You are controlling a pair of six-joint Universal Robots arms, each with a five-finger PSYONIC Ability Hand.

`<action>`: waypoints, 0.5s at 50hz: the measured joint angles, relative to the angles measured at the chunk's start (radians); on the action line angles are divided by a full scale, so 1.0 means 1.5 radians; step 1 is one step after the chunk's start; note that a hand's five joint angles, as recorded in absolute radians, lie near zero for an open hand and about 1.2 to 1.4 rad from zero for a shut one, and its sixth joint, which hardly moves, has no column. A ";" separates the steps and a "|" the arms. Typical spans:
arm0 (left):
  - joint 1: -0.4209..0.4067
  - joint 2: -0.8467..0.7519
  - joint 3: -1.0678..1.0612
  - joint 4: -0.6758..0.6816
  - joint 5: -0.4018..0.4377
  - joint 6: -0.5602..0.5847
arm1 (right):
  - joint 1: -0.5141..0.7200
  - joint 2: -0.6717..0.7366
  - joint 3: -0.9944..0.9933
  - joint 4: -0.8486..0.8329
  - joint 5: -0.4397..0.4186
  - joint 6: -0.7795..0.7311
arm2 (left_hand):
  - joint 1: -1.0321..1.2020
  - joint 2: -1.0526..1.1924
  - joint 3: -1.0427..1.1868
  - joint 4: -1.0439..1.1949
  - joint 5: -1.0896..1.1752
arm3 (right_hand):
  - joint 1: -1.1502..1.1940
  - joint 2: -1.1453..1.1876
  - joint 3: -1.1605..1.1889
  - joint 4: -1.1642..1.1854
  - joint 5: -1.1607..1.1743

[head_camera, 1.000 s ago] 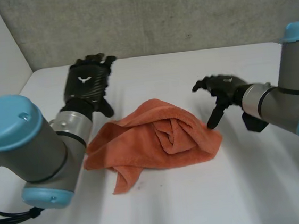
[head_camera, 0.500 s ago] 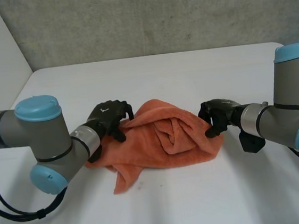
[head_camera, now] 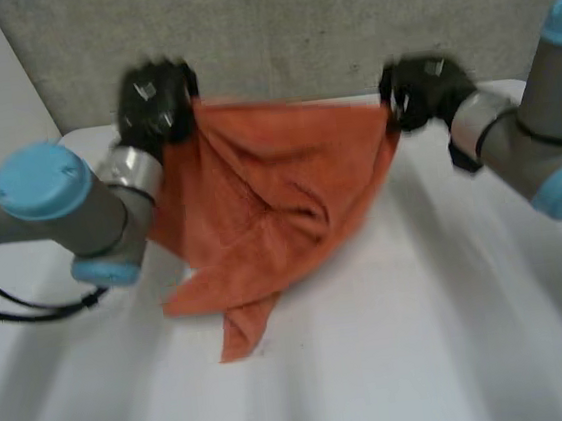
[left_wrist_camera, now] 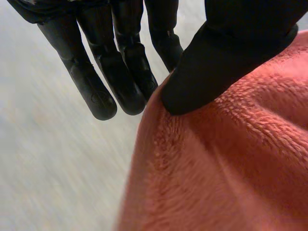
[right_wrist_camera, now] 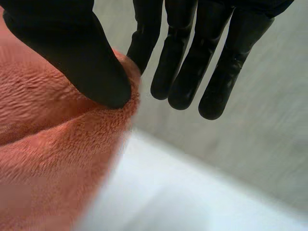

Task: Fold the laundry

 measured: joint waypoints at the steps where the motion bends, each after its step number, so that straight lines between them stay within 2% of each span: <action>1: 0.000 0.000 0.000 0.000 0.000 0.000 | 0.000 0.000 0.000 0.000 0.000 0.000 | 0.000 0.000 0.000 0.000 0.000 | 0.000 0.000 0.000 0.000 0.000; 2: 0.001 0.073 0.006 0.085 -0.037 0.000 | 0.001 -0.038 -0.049 -0.118 0.060 0.013 | 0.000 0.001 0.001 0.001 0.003 | 0.000 0.003 0.001 0.001 0.000; 3: 0.001 0.084 0.006 0.097 -0.041 0.000 | 0.000 -0.052 -0.049 -0.152 0.073 0.018 | 0.000 0.001 0.001 0.001 0.003 | 0.000 0.003 0.001 0.001 0.000; 5: 0.001 0.120 0.005 0.134 -0.055 0.001 | 0.000 -0.074 -0.043 -0.199 0.087 0.024 | 0.000 0.001 0.001 0.001 0.004 | 0.000 0.003 0.001 0.004 0.000; 7: 0.002 0.154 -0.004 0.166 -0.069 0.002 | -0.001 -0.134 -0.004 -0.311 0.112 0.035 | 0.000 0.001 0.001 0.001 0.004 | 0.000 0.003 0.001 0.004 0.000; 9: 0.003 0.191 -0.022 0.197 -0.083 0.003 | -0.001 -0.180 0.039 -0.378 0.119 0.040 | 0.000 0.001 0.001 0.001 0.004 | 0.000 0.003 0.002 0.004 0.000; 12: 0.005 0.224 -0.051 0.218 -0.093 0.004 | -0.001 -0.216 0.082 -0.414 0.115 0.040 | 0.000 0.002 0.001 0.001 0.006 | 0.000 0.003 0.002 0.004 0.000; 17: 0.009 0.275 -0.162 0.226 -0.097 0.007 | 0.001 -0.275 0.197 -0.386 0.071 0.017 | 0.004 0.002 0.001 0.002 0.009 | 0.000 0.003 0.002 0.004 0.000; 23: 0.009 0.305 -0.302 0.204 -0.083 0.019 | 0.002 -0.285 0.302 -0.259 0.025 -0.050 | 0.007 0.002 0.002 0.002 0.009 | 0.000 0.003 0.002 0.004 0.001; 25: 0.009 0.311 -0.367 0.181 -0.075 0.034 | 0.001 -0.276 0.347 -0.182 0.014 -0.099 | 0.007 0.002 0.002 0.002 0.009 | 0.000 0.003 0.002 0.004 0.002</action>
